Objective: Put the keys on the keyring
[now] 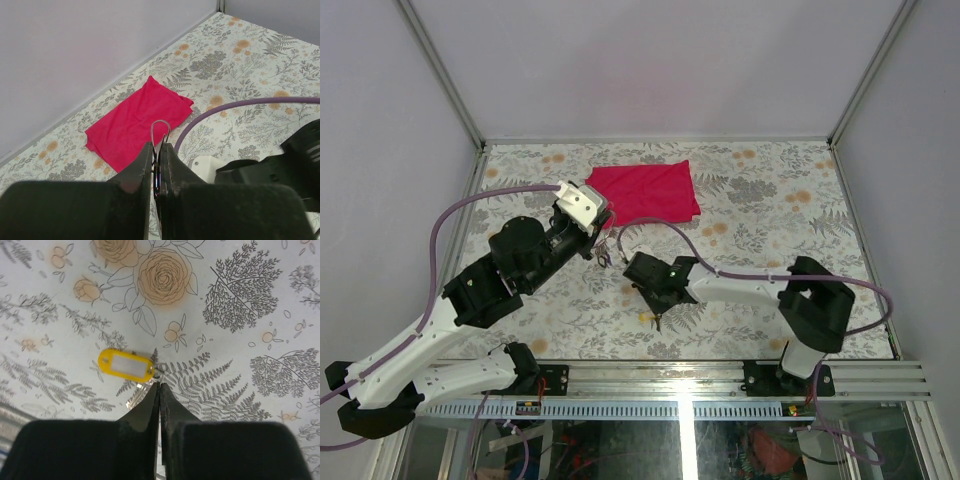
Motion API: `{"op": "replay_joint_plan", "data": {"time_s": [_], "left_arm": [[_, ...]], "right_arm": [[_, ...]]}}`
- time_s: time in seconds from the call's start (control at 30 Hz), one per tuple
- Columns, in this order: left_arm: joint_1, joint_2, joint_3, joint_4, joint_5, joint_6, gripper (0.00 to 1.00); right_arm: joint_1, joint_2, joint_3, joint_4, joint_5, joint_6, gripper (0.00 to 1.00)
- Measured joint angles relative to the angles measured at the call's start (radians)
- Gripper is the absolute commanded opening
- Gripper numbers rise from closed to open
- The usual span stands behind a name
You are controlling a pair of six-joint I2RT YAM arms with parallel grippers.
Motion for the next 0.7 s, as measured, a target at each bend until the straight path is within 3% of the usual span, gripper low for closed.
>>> {"op": "replay_joint_plan", "data": {"time_s": [0.27,0.3,0.37,0.43,0.53,0.7], "left_arm": [[0.000,0.000,0.000,0.000,0.000,0.000,0.00],[0.000,0.000,0.000,0.001,0.000,0.000,0.00],[0.000,0.000,0.000,0.002,0.000,0.000,0.00],[0.000,0.000,0.000,0.004,0.000,0.000,0.00],[0.000,0.002,0.000,0.006,0.000,0.000,0.00],[0.000,0.003,0.000,0.006,0.000,0.000,0.00]], "right_arm": [[-0.005,-0.265,-0.161,0.096,-0.112,-0.173,0.00],[-0.010,-0.277,-0.166,0.091,-0.125,-0.185,0.05],[-0.023,-0.277,-0.167,0.082,-0.133,-0.190,0.26],[-0.037,-0.276,-0.167,0.066,-0.128,-0.171,0.34],[-0.047,-0.270,-0.164,0.062,-0.123,-0.131,0.40],[-0.096,-0.200,-0.094,0.021,-0.115,-0.026,0.38]]}}
